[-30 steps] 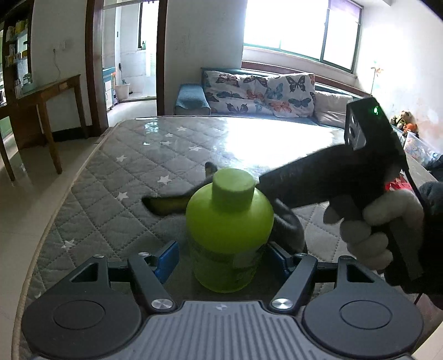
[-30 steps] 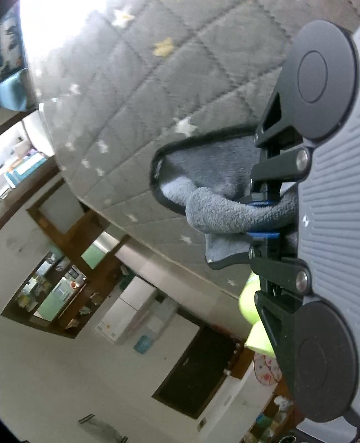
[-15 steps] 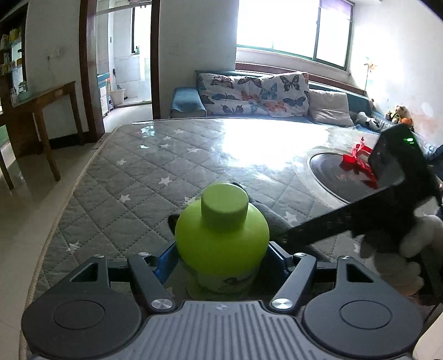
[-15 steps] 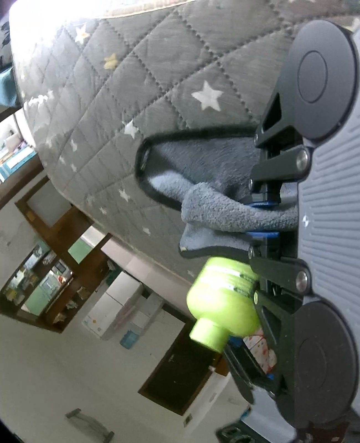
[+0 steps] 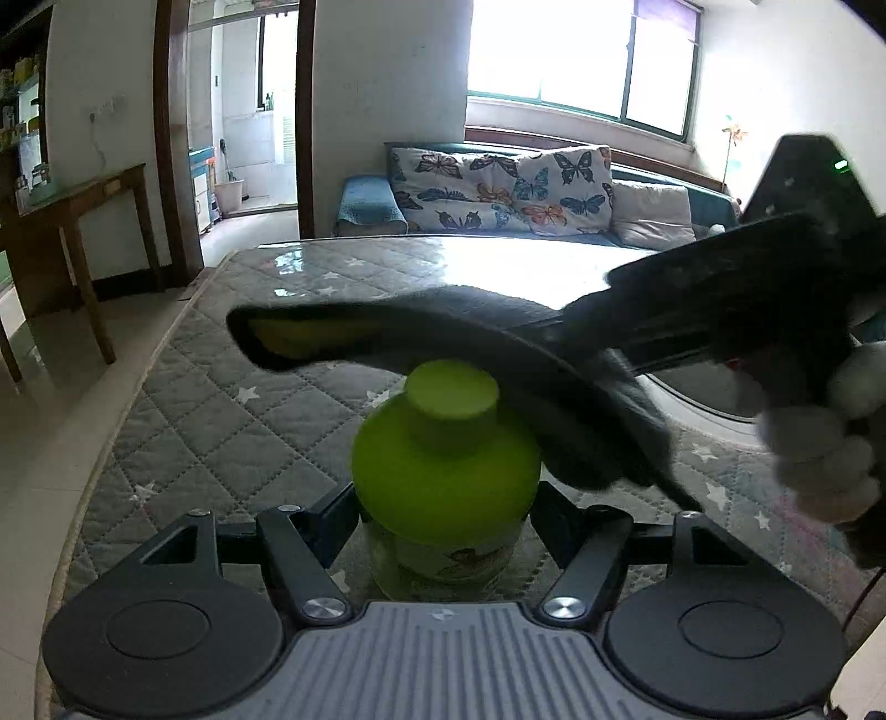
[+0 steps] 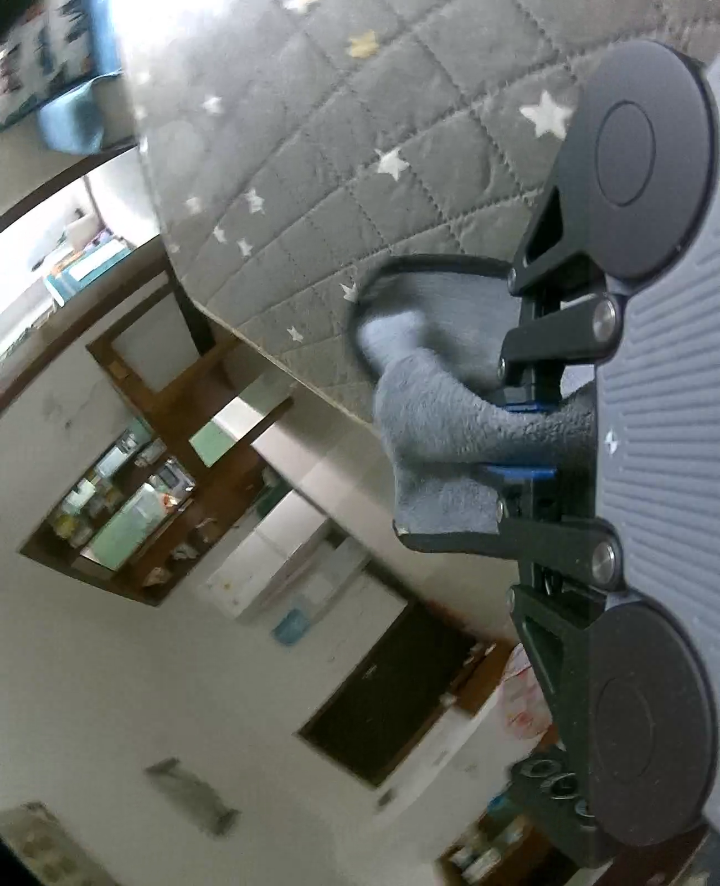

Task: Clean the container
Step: 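Rub the towel around the bottle's shoulder with the right gripper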

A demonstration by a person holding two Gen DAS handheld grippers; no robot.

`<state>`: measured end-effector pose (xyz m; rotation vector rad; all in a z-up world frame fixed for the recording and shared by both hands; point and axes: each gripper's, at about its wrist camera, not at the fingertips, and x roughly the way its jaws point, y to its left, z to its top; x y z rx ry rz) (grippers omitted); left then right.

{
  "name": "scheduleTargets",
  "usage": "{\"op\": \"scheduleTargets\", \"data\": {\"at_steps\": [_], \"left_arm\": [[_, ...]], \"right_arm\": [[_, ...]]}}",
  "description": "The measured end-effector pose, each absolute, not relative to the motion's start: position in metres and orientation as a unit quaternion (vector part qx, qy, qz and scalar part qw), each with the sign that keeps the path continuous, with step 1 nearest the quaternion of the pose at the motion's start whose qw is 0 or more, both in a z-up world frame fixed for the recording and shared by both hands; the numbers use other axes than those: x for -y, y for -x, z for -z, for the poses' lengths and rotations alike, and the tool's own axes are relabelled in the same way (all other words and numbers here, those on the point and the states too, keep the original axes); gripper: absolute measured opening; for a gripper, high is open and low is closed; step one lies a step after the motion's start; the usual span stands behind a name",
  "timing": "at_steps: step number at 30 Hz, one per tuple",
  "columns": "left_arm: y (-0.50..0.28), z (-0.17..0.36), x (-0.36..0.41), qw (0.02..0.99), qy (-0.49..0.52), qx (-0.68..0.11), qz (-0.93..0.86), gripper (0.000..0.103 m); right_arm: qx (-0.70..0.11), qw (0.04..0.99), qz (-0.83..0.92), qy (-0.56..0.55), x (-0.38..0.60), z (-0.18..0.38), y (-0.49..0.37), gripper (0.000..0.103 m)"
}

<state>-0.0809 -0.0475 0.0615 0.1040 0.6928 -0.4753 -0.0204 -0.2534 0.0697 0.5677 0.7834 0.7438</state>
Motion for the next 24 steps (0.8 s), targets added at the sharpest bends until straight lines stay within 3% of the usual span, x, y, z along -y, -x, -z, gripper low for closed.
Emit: {"op": "scheduleTargets", "data": {"at_steps": [15,24], "left_arm": [[0.083,-0.061,0.042,0.911,-0.051,-0.335,0.235,0.072],[0.084,-0.059,0.052,0.922,-0.031,-0.34,0.184,0.073]], "right_arm": [[-0.453,0.805,-0.313,-0.22,0.239,-0.015,0.006,0.016],[-0.449,0.816,-0.318,-0.178,0.239,-0.026,0.044,0.015]]}}
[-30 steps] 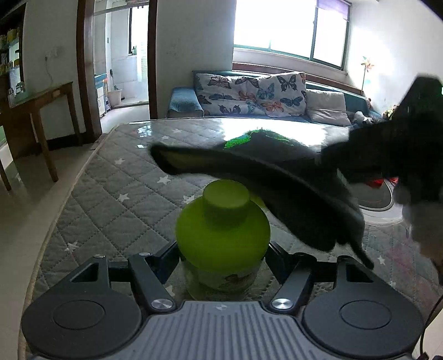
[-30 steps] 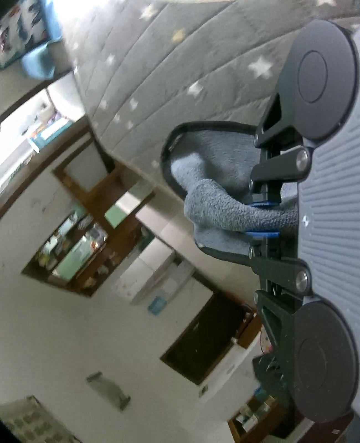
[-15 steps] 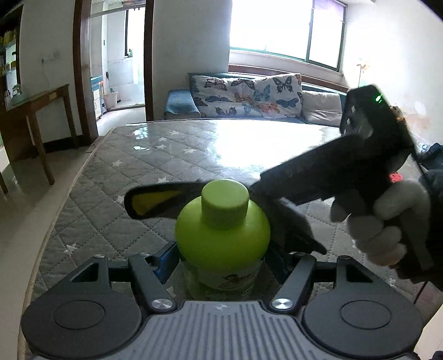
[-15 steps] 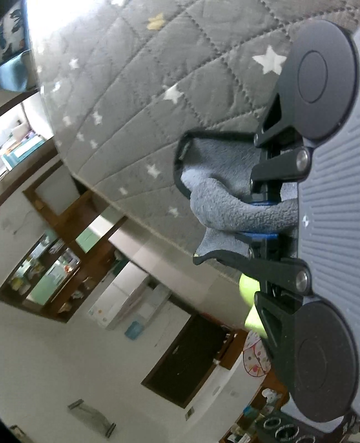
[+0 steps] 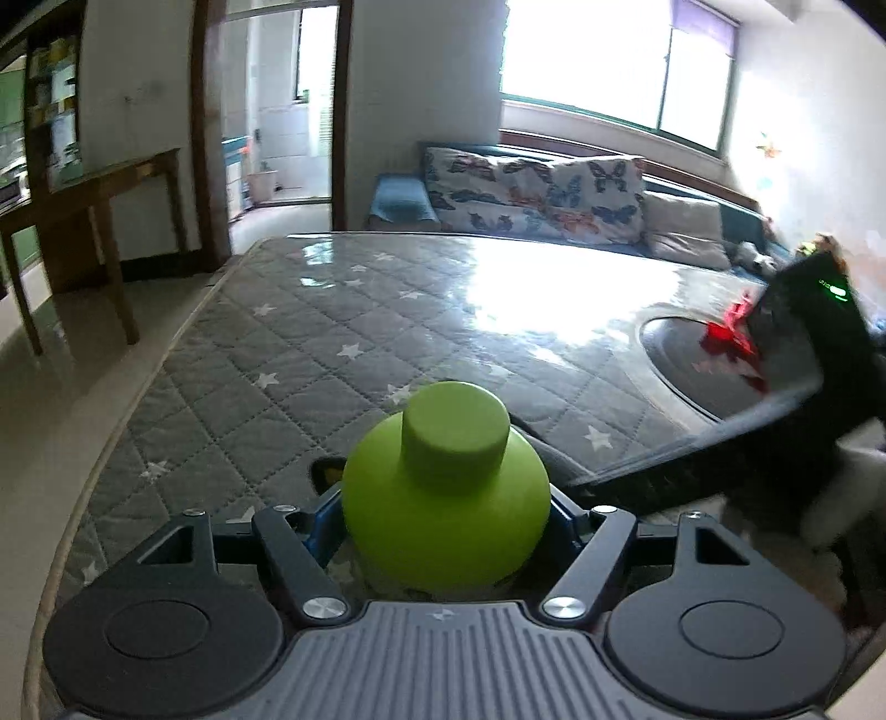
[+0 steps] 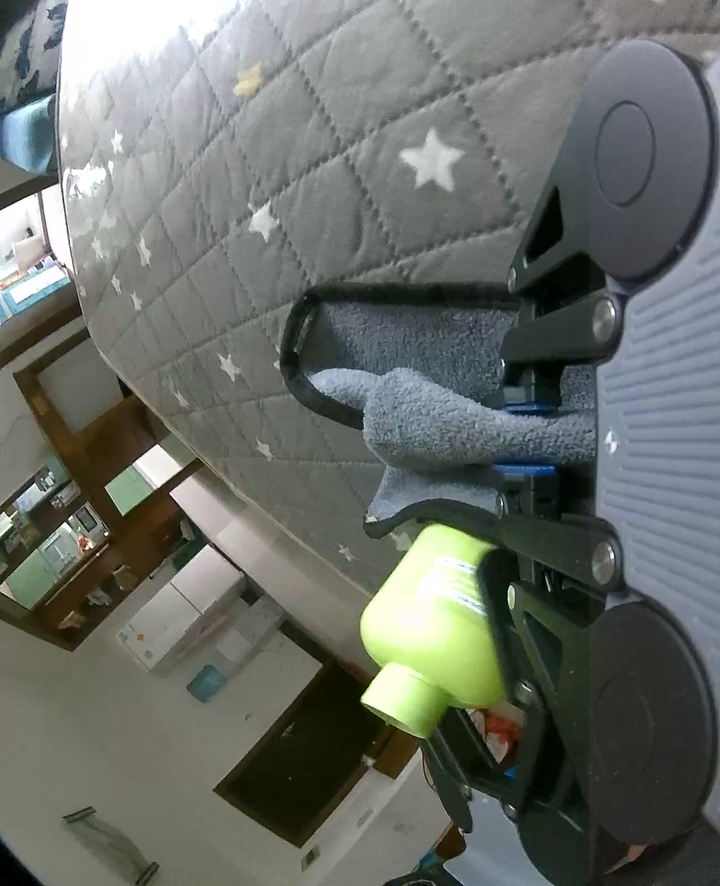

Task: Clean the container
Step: 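Rub the towel around the bottle's shoulder with the right gripper, then wipe the towel down the bottle's side with the right gripper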

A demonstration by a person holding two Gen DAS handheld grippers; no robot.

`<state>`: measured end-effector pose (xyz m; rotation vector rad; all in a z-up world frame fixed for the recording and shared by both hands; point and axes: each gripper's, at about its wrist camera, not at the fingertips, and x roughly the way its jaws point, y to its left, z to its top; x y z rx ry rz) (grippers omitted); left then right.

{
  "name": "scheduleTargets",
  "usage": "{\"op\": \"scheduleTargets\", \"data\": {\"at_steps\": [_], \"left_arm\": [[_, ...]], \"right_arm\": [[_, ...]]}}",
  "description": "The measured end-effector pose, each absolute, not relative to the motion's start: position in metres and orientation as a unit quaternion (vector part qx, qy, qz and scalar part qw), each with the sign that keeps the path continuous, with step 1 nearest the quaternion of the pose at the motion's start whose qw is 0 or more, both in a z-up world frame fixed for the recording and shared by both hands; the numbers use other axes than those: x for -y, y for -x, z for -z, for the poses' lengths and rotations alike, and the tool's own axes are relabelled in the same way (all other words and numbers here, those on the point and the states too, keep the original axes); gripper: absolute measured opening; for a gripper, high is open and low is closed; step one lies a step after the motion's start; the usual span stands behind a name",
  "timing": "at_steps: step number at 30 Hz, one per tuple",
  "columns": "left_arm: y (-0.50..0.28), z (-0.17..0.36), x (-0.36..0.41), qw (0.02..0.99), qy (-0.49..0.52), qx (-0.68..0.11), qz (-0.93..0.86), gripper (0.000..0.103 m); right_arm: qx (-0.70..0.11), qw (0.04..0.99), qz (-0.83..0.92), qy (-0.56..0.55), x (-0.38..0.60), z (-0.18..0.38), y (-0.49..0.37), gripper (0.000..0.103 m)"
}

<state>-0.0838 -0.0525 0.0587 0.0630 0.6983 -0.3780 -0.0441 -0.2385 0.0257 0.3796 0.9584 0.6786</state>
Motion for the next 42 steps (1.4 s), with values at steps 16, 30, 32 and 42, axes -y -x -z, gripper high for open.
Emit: {"op": "scheduleTargets", "data": {"at_steps": [16,30,32,42], "left_arm": [[0.075,-0.056,0.079,0.909,-0.049,-0.313,0.272,0.071],[0.082,-0.058,0.1,0.887,-0.098,-0.299,0.338,0.073],[0.086,-0.06,0.098,0.891,-0.097,-0.295,0.332,0.078],[0.103,-0.066,0.09,0.899,-0.089,-0.283,0.322,0.071]], "right_arm": [[-0.421,0.848,-0.209,-0.244,0.343,-0.028,0.081,0.015],[-0.345,0.852,-0.267,-0.288,0.352,-0.061,0.076,0.015],[-0.338,0.853,-0.28,-0.281,0.343,-0.07,0.074,0.015],[-0.363,0.848,-0.29,-0.253,0.309,-0.062,0.051,0.015]]}}
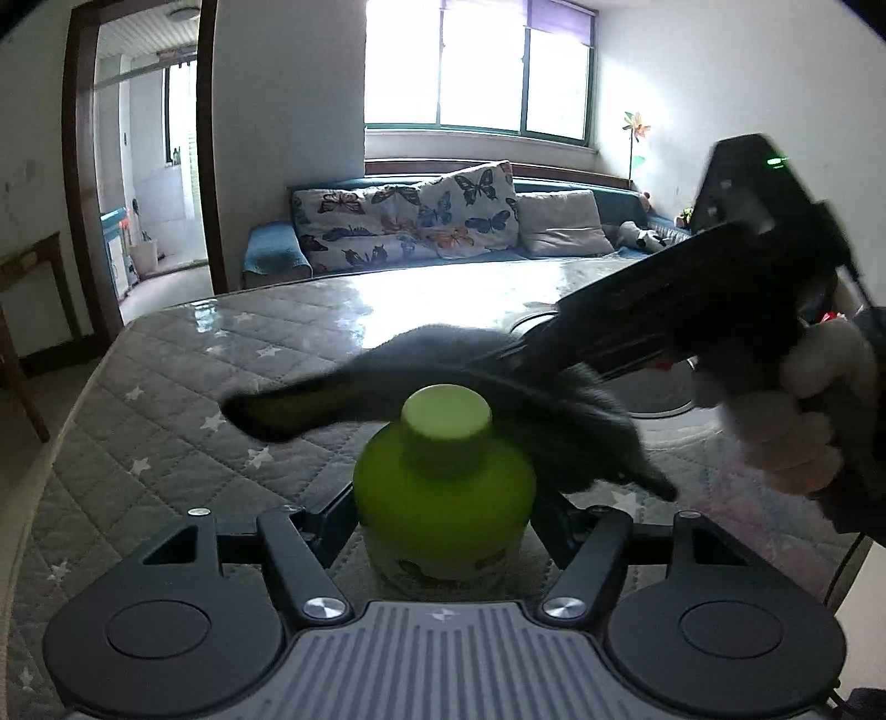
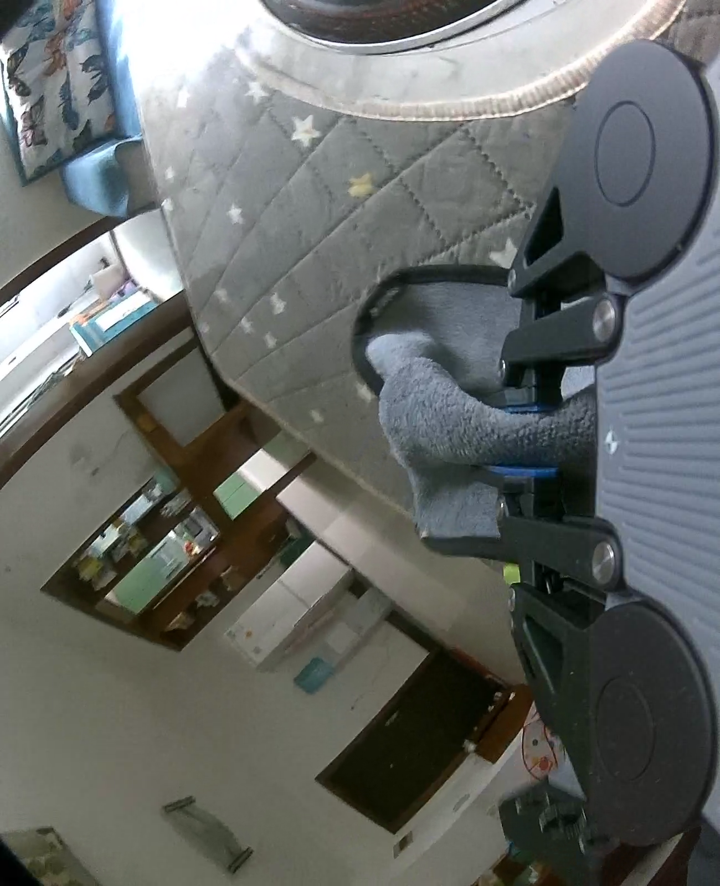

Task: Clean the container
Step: 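Wipe the towel down the bottle's side with the right gripper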

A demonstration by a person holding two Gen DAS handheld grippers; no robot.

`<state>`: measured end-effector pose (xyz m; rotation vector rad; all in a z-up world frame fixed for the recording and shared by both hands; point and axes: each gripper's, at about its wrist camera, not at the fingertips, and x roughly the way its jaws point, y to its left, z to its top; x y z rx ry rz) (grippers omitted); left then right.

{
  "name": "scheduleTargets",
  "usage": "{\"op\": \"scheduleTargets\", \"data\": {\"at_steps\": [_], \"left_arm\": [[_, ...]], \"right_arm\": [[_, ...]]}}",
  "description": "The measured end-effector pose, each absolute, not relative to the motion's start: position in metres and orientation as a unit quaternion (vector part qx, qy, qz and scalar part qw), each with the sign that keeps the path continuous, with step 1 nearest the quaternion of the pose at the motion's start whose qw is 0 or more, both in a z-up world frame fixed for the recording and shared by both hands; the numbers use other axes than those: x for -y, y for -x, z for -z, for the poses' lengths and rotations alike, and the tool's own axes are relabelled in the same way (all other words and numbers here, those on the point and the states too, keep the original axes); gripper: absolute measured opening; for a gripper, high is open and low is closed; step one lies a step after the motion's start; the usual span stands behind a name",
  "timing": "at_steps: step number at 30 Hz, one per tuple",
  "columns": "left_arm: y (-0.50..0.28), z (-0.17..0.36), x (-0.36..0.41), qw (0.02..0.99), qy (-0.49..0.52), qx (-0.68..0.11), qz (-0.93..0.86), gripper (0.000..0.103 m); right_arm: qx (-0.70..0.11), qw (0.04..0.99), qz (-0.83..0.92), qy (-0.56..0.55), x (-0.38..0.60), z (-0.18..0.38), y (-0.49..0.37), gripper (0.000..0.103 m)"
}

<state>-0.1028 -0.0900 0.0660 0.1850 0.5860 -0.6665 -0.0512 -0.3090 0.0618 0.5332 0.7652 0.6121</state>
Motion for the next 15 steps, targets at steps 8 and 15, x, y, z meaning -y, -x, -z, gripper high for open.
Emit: {"op": "scheduleTargets", "data": {"at_steps": [8,15], "left_arm": [[0.1,-0.069,0.087,0.896,-0.087,-0.292,0.322,0.071],[0.1,-0.073,0.076,0.899,-0.092,-0.294,0.31,0.072]], "right_arm": [[-0.407,0.833,-0.278,-0.25,0.305,-0.03,0.036,0.015],[-0.426,0.838,-0.278,-0.198,0.293,-0.022,0.051,0.015]]}}
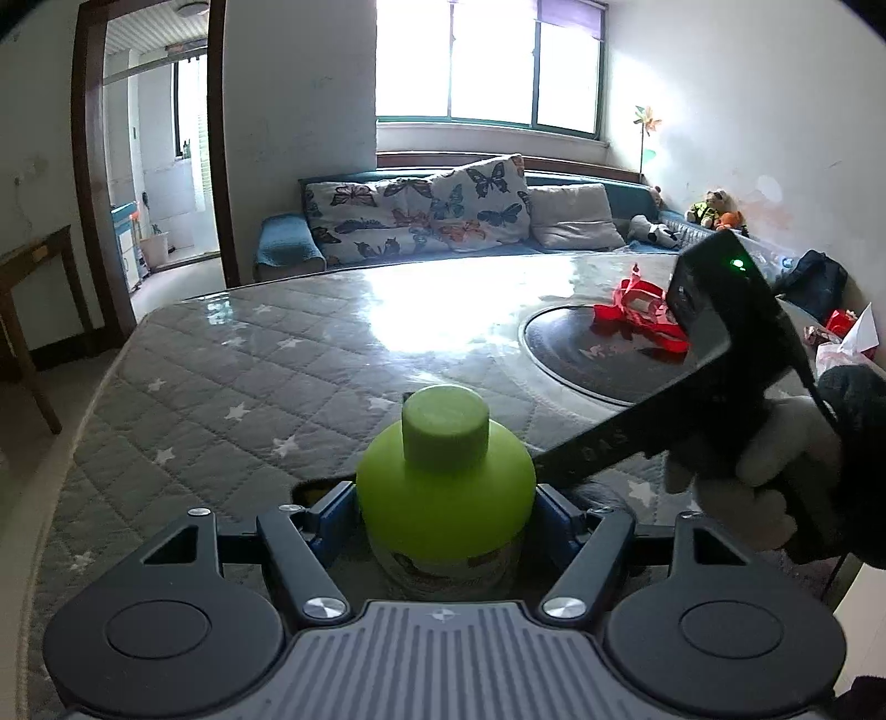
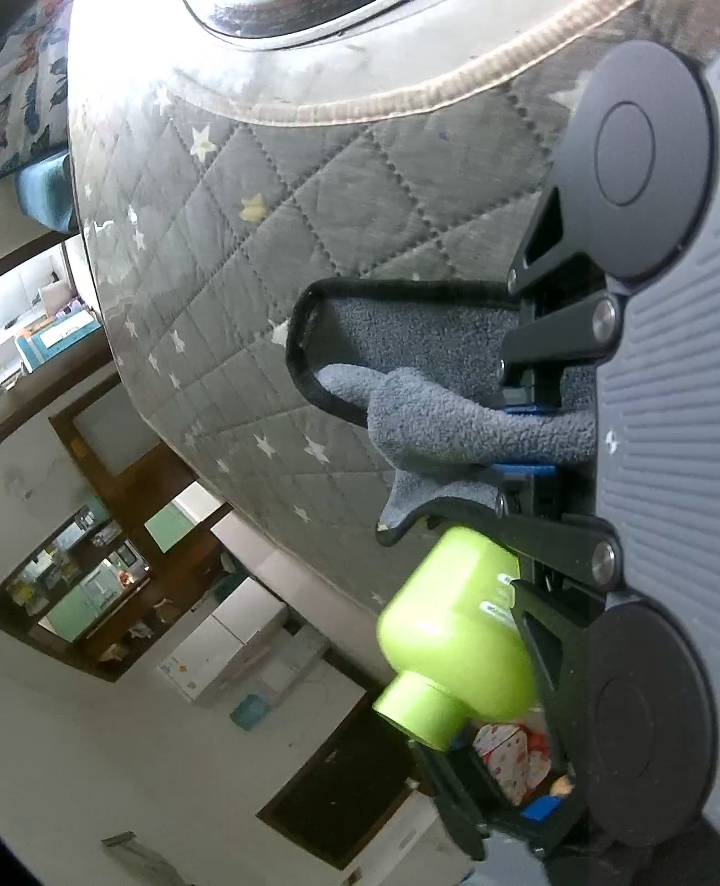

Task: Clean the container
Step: 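Wipe the towel down the bottle's side with the right gripper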

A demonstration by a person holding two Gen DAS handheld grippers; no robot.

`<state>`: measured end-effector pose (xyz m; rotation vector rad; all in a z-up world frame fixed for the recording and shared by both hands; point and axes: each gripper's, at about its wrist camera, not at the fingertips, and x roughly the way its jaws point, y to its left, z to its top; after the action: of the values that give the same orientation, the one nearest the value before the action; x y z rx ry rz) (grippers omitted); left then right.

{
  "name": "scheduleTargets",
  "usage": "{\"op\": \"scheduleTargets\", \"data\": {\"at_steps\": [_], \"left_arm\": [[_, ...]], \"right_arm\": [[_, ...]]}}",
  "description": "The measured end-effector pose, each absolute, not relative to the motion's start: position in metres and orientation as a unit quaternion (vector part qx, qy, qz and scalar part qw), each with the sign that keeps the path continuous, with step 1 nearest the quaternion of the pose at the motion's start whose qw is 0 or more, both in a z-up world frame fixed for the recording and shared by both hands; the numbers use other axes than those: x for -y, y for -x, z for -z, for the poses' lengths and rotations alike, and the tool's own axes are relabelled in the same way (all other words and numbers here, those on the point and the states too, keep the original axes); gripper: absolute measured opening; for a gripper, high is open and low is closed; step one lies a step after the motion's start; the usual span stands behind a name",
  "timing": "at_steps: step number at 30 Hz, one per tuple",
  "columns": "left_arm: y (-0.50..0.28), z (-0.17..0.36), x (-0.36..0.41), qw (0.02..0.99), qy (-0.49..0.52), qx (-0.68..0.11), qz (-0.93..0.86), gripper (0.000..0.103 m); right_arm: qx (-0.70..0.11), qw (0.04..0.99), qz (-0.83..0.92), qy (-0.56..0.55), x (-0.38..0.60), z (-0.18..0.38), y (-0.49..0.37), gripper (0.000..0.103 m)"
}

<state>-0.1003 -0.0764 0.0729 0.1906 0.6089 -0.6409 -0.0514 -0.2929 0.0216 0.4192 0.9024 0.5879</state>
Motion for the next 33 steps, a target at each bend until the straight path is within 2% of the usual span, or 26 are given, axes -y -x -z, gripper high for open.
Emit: {"op": "scheduleTargets", "data": {"at_steps": [9,18,33], "left_arm": [[0.113,-0.077,0.067,0.904,-0.079,-0.293,0.301,0.071],[0.114,-0.075,0.066,0.905,-0.08,-0.287,0.303,0.069],[0.116,-0.077,0.059,0.903,-0.08,-0.287,0.311,0.069]], "right_arm": [[-0.417,0.841,-0.286,-0.191,0.295,-0.033,0.086,0.015],[-0.338,0.855,-0.325,-0.221,0.302,-0.096,0.085,0.015],[-0.411,0.83,-0.305,-0.223,0.279,-0.039,0.049,0.015]]}}
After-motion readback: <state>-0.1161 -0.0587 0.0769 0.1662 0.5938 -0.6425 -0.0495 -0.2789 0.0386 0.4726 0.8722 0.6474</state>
